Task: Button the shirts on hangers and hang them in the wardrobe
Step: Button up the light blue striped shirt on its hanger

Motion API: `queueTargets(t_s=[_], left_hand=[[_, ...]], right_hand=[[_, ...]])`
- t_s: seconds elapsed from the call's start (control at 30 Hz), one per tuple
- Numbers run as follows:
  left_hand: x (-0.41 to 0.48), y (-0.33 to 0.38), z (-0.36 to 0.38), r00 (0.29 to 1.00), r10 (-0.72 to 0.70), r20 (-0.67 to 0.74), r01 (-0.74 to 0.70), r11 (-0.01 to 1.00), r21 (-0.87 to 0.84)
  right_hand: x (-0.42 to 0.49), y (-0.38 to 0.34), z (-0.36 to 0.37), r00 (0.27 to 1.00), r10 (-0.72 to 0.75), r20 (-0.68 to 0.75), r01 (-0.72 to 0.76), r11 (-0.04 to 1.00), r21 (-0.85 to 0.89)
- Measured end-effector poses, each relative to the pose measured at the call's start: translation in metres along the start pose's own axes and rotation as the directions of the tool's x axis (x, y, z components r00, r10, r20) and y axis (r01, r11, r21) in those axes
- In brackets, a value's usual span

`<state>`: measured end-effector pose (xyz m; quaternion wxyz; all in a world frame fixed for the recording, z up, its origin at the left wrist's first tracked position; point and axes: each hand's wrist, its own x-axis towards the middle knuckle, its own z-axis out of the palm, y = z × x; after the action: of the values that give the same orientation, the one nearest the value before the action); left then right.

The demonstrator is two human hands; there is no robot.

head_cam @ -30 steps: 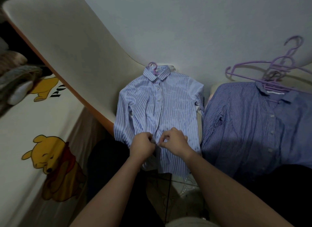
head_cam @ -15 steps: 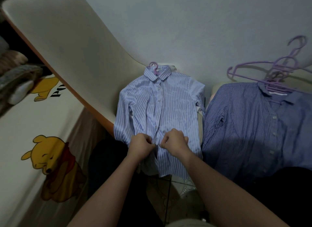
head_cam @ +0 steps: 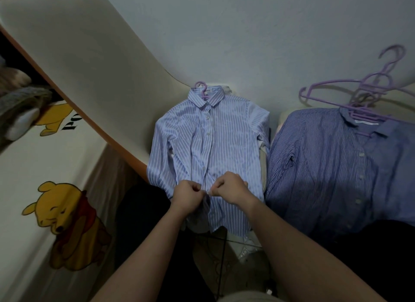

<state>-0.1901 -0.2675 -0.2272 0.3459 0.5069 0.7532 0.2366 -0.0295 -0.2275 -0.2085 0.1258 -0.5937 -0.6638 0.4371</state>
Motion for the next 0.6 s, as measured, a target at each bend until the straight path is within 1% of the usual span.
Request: queueTargets(t_s=[0.3,0.37,0.47,0.53,0.6], left_hand=[[-0.008,0.0,0.003,0.995,-0.101,0.009,0.1,0.968,-0.23],[-0.013,0.007,0.003,0.986,-0.165,0.034,0.166,0.923,-0.347],[-0.02,0.017,0.0,0.957,-0.263,0.125,0.289,0.806,-0.516],[-0.024,0.015,-0.003,0.951,-0.271,0.149,0.306,0.752,-0.583],[-0.027,0.012,-0.005,0.951,-0.269,0.152,0.305,0.738,-0.602]], right_hand=[[-0.002,-0.006,-0.002,0.999,0.038,0.031,-0.038,0.999,-0.005],[-0.002,-0.007,-0.004,0.998,0.044,0.038,-0.044,0.999,-0.01],[-0.001,-0.006,-0.006,0.997,0.055,0.046,-0.055,0.998,0.001],[0.001,-0.006,-0.005,0.997,0.061,0.043,-0.061,0.998,0.009],[0.003,-0.005,-0.003,0.996,0.074,0.043,-0.074,0.997,0.013]])
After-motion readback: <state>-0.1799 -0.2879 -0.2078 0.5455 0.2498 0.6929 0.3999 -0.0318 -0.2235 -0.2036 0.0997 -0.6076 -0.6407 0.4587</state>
